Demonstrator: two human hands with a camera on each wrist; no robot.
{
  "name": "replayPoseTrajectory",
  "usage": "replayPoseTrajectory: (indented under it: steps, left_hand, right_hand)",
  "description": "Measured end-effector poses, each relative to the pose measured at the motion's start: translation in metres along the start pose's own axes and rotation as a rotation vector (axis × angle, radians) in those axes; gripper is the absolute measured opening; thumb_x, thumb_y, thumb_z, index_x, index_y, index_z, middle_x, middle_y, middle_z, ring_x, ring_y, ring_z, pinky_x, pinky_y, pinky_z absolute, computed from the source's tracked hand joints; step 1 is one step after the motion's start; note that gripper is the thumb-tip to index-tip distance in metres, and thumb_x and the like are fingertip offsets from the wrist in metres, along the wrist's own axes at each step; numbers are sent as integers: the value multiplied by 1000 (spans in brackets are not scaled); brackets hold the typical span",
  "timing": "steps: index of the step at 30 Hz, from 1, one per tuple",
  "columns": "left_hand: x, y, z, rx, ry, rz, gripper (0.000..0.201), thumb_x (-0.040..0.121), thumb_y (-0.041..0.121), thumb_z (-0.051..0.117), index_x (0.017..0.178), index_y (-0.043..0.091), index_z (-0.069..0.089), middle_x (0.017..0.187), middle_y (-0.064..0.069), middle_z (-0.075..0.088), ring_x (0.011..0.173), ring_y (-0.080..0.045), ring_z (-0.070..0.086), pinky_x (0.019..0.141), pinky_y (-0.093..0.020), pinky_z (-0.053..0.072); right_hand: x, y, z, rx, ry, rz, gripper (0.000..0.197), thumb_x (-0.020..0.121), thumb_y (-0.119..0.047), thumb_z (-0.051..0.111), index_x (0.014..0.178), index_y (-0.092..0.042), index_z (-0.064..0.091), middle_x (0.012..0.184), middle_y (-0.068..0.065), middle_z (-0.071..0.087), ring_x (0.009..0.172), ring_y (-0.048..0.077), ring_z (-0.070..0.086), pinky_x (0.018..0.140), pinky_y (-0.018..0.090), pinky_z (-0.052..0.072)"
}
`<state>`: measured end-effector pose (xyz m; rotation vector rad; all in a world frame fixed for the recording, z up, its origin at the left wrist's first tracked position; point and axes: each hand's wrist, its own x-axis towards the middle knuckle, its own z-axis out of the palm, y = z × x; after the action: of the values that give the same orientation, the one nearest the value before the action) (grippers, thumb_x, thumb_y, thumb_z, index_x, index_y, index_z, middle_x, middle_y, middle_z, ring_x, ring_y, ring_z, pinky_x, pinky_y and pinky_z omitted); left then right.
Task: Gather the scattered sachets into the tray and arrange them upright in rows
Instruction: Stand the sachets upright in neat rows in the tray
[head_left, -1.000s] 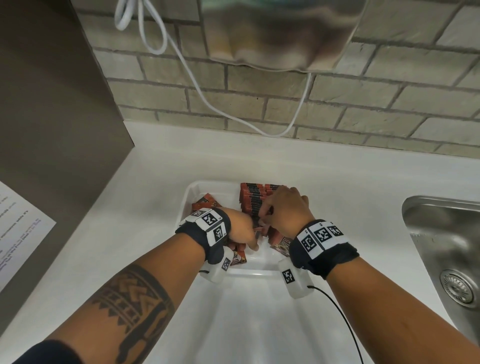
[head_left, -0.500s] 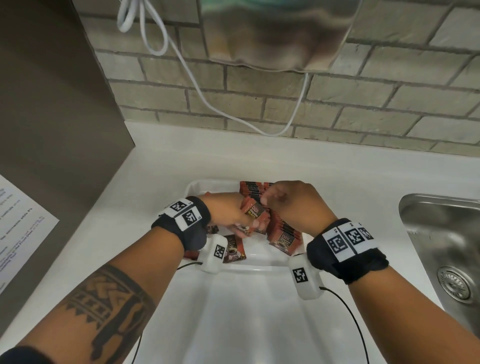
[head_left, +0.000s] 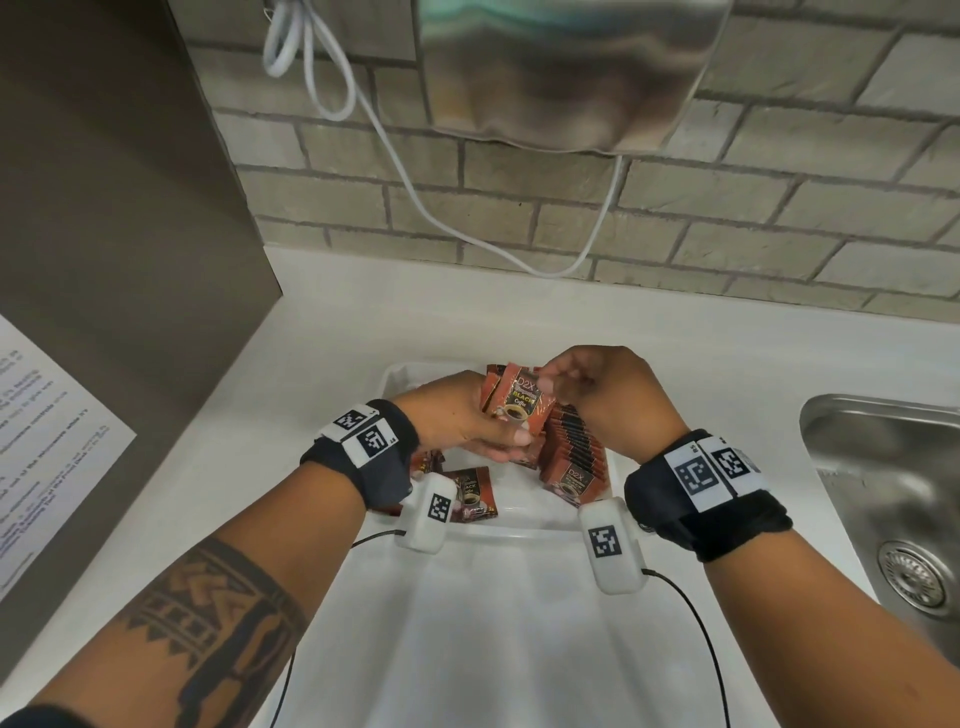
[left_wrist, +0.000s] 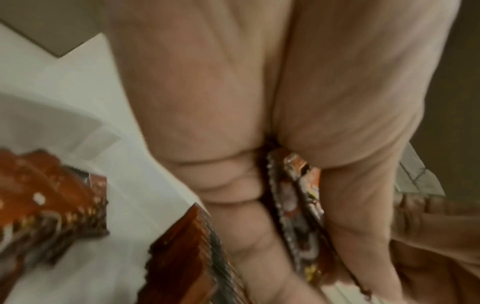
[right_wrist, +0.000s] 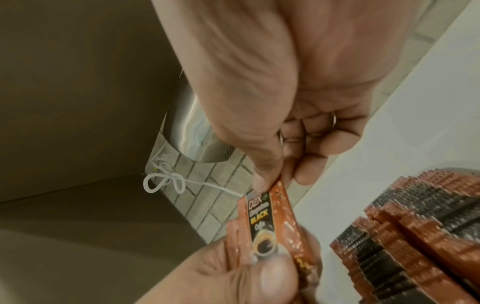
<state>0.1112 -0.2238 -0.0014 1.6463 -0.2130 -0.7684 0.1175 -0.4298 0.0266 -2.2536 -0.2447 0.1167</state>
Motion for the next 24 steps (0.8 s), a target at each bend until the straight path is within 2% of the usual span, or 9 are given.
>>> replayPoseTrajectory:
  steps: [3,5,7,9,11,13,15,18,24]
  left_hand:
    - [-8,1,-16,272,68,-150,26,92,29,73,110,10,69,97,-11,76,86,-19,76,85,-33,61]
    - [-13,3,-24,527,127,-260,25,93,39,71,97,14,69,82,-5,76,63,-11,70,73,-28,60]
    - [-11,2,-26,710,126,-331,30,93,44,69,89,14,67,75,-4,74,55,-10,64,69,-29,57]
    - [-6,1,-22,748,88,-367,35,91,47,70,94,12,69,75,-3,75,57,-11,63,71,-30,57]
    - [1,0,-15,792,46,-362,38,89,51,69,97,13,71,77,-2,76,63,-13,65,75,-31,58]
    - [9,-1,-5,837,-3,-354,38,91,50,66,101,13,72,75,0,75,64,-14,64,73,-30,56]
    - [19,-7,3,826,-61,-369,39,92,47,66,103,10,72,77,-6,73,63,-15,63,70,-30,54]
    - [33,-16,12,829,-110,-417,42,92,47,66,103,7,73,78,-12,75,63,-18,63,69,-32,54]
    - [43,-17,21,895,-127,-476,32,94,44,65,83,14,69,51,8,62,42,-8,53,47,-20,45]
  right_hand:
    - [-2,-4,-4,-69,24,-9,10,89,-25,72,80,-30,72,80,-14,71,74,-2,62,61,5,40]
    - [-3,-4,-3,-147,-37,-5,7,88,-25,71,83,-27,76,83,-14,70,79,2,61,62,4,38]
    - [-4,1,5,-219,-75,10,9,87,-25,72,82,-28,78,82,-17,67,81,5,61,68,9,43]
    - [0,9,18,-272,-53,38,10,82,-30,72,75,-33,78,81,-18,69,85,9,62,78,29,53]
    - [2,16,30,-321,-49,73,12,79,-33,68,70,-36,76,77,-18,70,90,13,61,84,38,53]
    - [2,19,39,-401,-58,96,16,81,-32,63,72,-36,77,79,-15,69,98,17,55,84,36,47]
    - [3,22,44,-489,-72,104,19,85,-33,60,80,-35,78,95,-6,65,105,22,46,84,35,39]
    - [4,25,47,-541,-115,121,19,87,-35,60,86,-35,78,105,-2,61,111,26,42,88,37,37]
    - [6,29,46,-568,-134,117,18,89,-35,61,87,-36,79,110,-4,56,112,24,41,87,37,34]
